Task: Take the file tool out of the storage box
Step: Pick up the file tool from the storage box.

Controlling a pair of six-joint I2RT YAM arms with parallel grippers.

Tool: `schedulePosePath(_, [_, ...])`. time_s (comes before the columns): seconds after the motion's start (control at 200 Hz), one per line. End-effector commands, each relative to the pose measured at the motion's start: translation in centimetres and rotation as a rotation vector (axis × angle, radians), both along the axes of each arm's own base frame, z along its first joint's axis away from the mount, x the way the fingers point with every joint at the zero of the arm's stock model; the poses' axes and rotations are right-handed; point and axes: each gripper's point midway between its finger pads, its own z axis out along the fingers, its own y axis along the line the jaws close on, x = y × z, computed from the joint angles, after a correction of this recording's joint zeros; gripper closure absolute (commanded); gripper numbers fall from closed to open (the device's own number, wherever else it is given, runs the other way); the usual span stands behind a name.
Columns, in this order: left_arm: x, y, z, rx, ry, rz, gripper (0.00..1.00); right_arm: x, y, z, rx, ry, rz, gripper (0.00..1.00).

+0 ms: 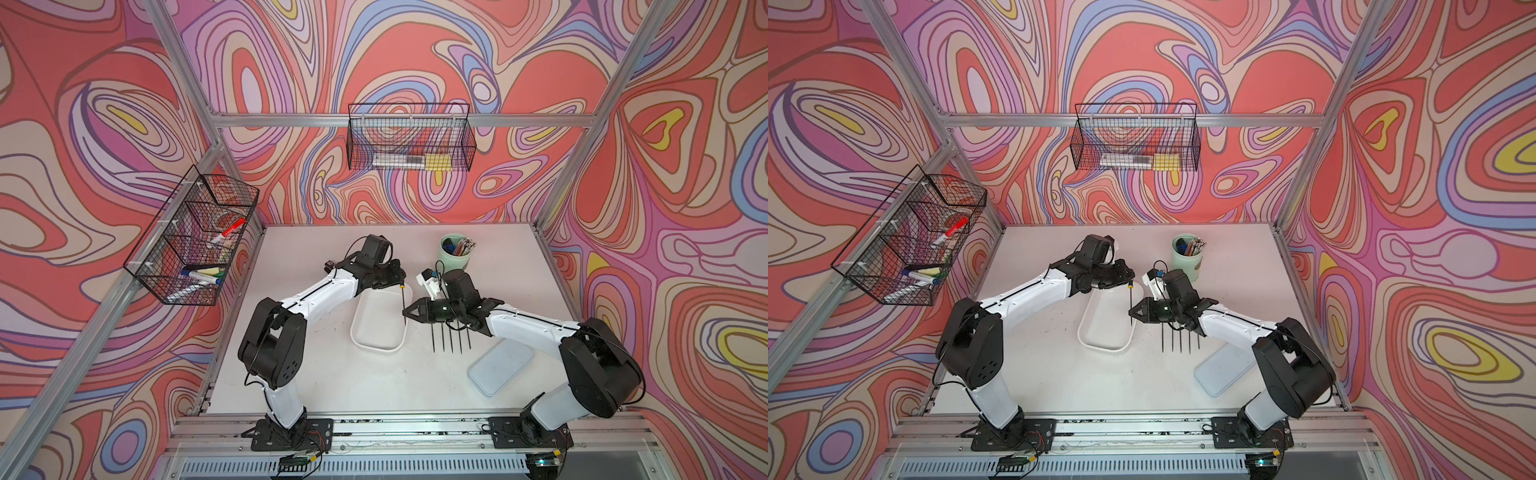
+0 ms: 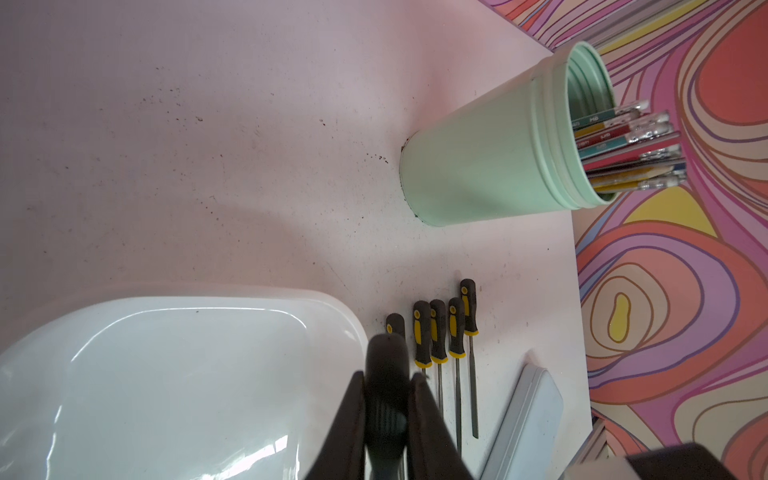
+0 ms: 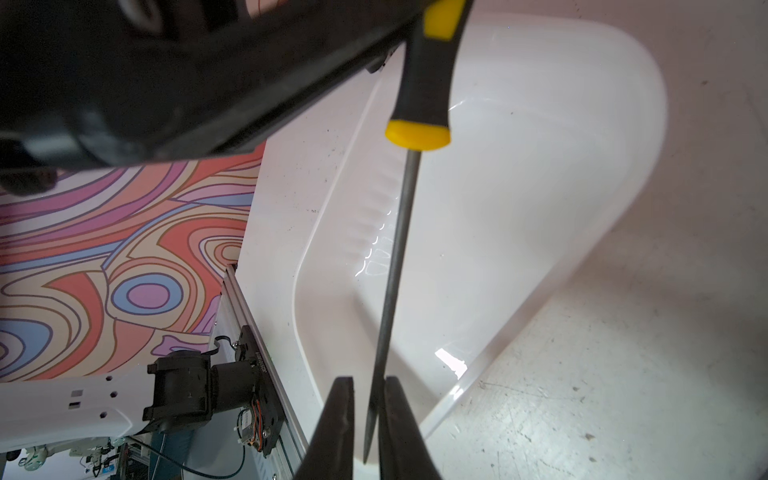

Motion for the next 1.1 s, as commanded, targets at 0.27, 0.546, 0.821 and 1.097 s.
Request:
schedulePosePath(0.27, [-0.3, 0.1, 2.0, -0.056, -0.035, -0.008, 0.93, 0.3, -0.3, -0.5, -0.018, -0.013, -0.011, 0.79])
schedulePosePath(0.546, [-0.3, 0.0, 2.4, -0.079, -0.038, -0.013, 0.93, 0.3, -0.1, -0.4, -0.010, -0.009, -0.008, 0.84])
schedulePosePath(0.821, [-0.5, 0.1, 2.2, -0.090, -0.033, -0.020, 0.94, 0.5, 0.0, -0.3, -0.004, -0.009, -0.011, 0.94])
schedulePosePath(1.097, [-0.3, -0.2, 3.1, -0.149, -0.045, -0.049, 0.82, 0.7, -0.7, 0.1, -0.022, -0.011, -0.060, 1.00])
